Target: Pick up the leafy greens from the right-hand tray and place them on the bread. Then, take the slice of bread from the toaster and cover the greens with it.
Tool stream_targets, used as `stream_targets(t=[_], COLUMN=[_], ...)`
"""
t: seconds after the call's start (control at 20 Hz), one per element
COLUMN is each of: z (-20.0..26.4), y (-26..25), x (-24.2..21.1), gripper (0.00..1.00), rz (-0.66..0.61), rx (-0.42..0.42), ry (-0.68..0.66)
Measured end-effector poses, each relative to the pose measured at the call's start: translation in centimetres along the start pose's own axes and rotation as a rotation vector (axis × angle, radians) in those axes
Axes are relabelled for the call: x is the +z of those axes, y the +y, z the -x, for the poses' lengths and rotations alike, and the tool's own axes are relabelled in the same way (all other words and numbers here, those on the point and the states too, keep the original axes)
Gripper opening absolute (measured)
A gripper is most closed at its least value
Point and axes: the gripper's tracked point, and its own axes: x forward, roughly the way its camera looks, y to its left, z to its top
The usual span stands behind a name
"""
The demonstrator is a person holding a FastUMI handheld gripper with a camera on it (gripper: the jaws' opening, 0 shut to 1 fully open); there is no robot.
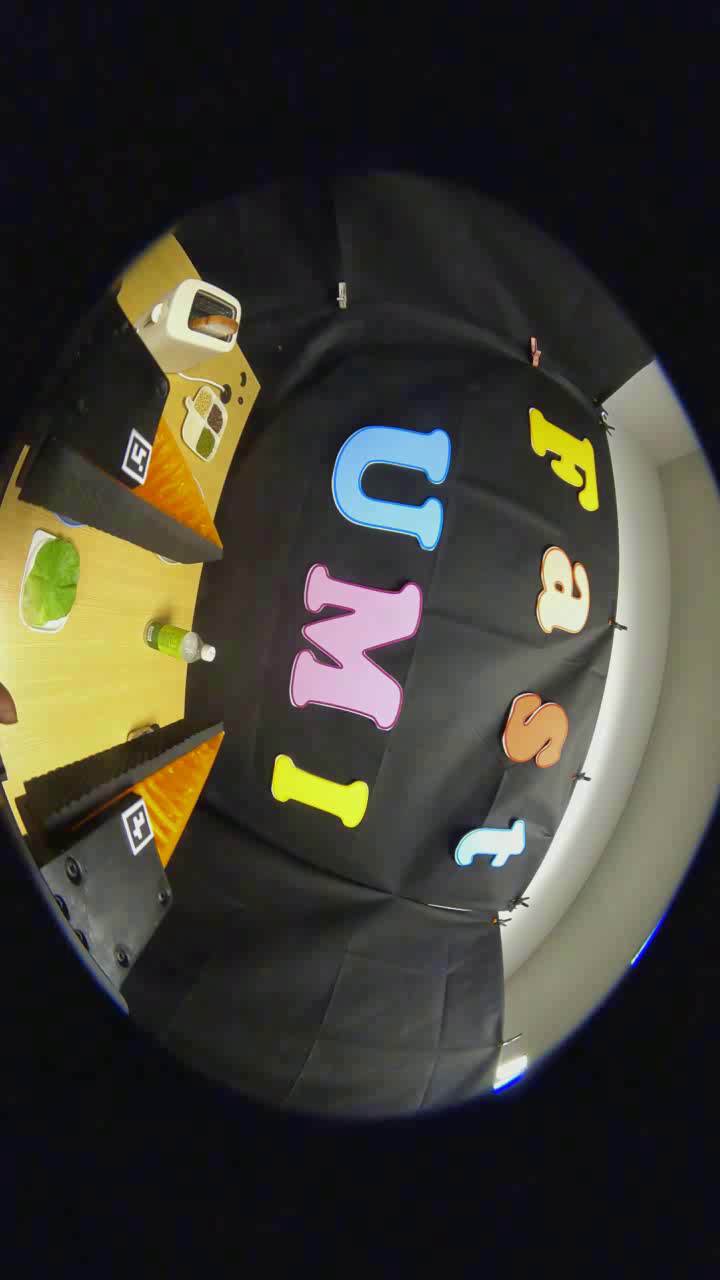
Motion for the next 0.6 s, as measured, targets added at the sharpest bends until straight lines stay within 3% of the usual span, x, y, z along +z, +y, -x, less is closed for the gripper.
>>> stream_targets(t=[0.6], z=[0.63], y=[-0.55], x=[-0.91], gripper=[0.98], rz=[-0.030], rx=[-0.016], ry=[0.033])
